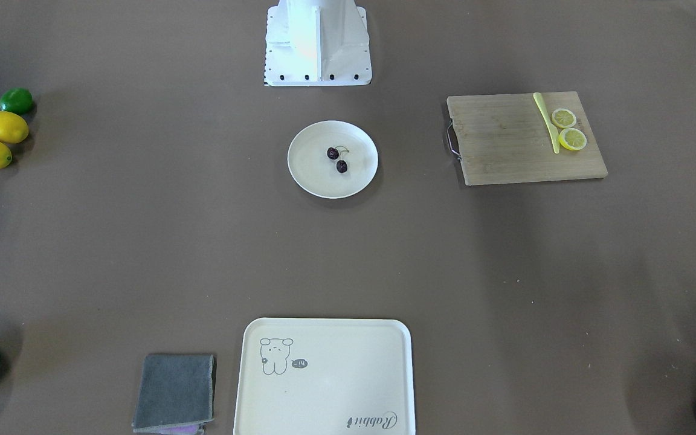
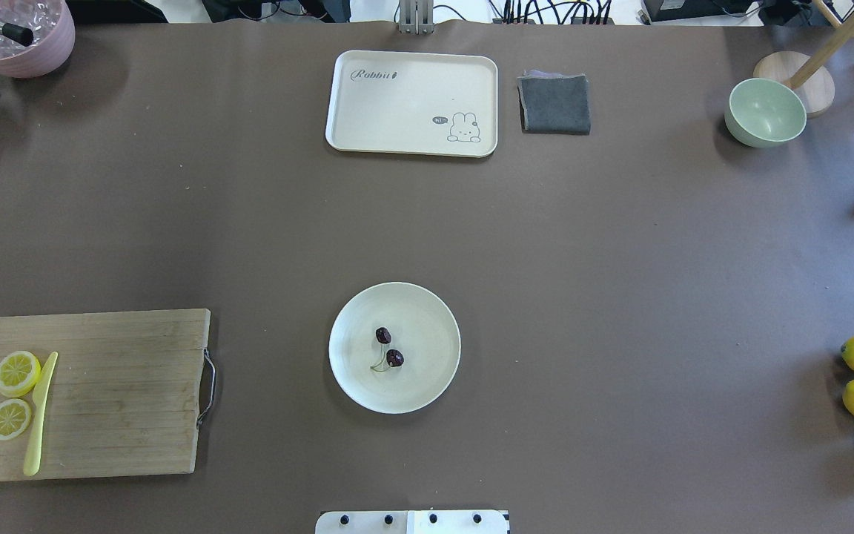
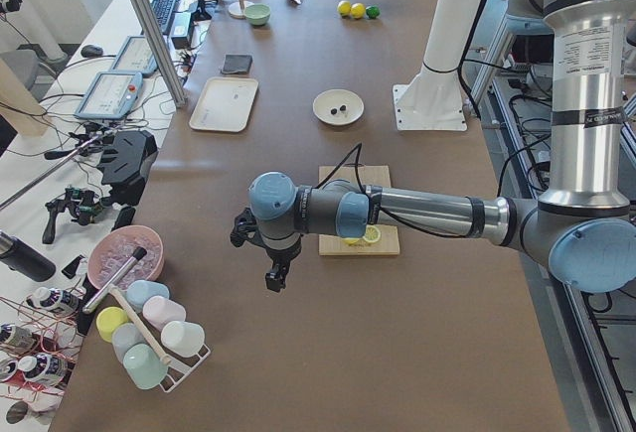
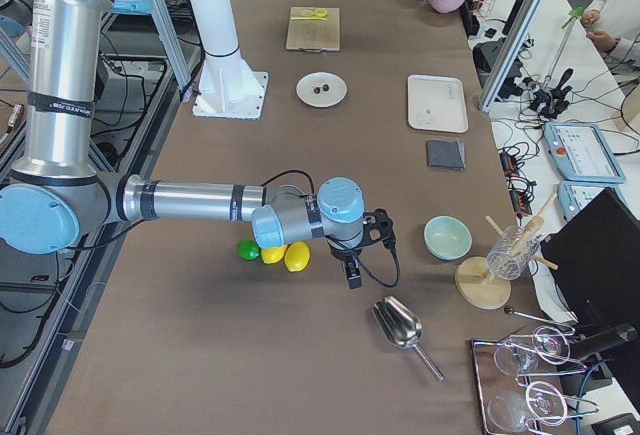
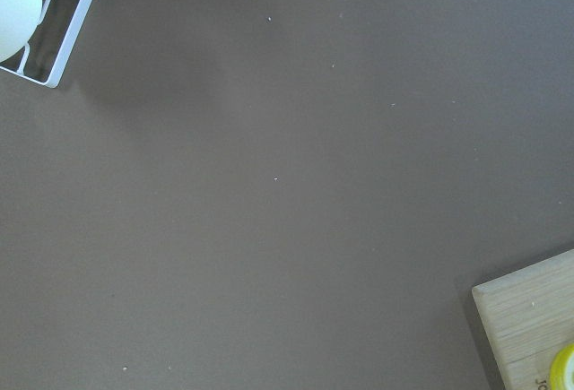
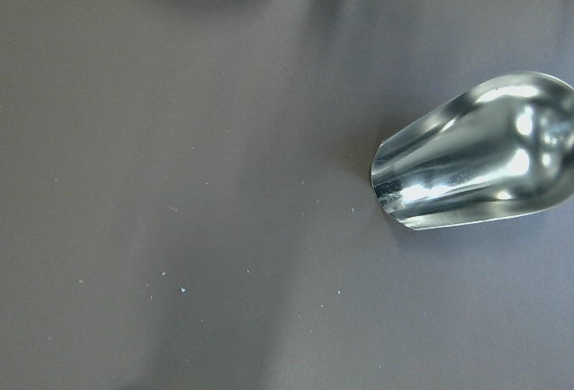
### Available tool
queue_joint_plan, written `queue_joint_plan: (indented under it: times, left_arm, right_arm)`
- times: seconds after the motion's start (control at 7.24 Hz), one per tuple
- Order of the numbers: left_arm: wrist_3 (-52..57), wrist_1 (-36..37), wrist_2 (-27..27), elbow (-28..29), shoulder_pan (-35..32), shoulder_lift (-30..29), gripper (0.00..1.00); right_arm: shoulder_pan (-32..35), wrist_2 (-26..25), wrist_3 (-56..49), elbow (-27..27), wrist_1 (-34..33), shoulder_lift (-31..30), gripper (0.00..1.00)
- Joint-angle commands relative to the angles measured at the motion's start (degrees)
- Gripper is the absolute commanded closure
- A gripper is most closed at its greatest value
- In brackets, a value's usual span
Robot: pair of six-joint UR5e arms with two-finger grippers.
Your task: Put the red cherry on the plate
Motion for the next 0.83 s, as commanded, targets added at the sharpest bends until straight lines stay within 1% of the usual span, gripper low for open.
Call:
queue_joint_plan:
  times: [0.0,0.14,0.28,0.69]
  left_arm:
    - [0.0,-0.4,0.0,-1.0,-0.4,0.2,0.03]
    - [0.1,-0.5,-0.4,-0.8,-0.5,0.3,0.03]
    - [0.1,-0.6,-4.1,-2.4,-0.7,2.9,0.03]
    - [-0.3,-1.0,-4.0,-2.3,-0.8,3.2,0.03]
  right_arm:
    - [-0.1,0.6,-0.1,0.1,0.0,-1.9,0.00]
    - [0.3,0.8,-0.5,0.9,0.7,-3.1,0.00]
    - [0.3,0.8,-0.5,2.2,0.6,-4.4,0.00]
    - [0.4,0.2,-0.6,2.4,0.6,-4.4,0.00]
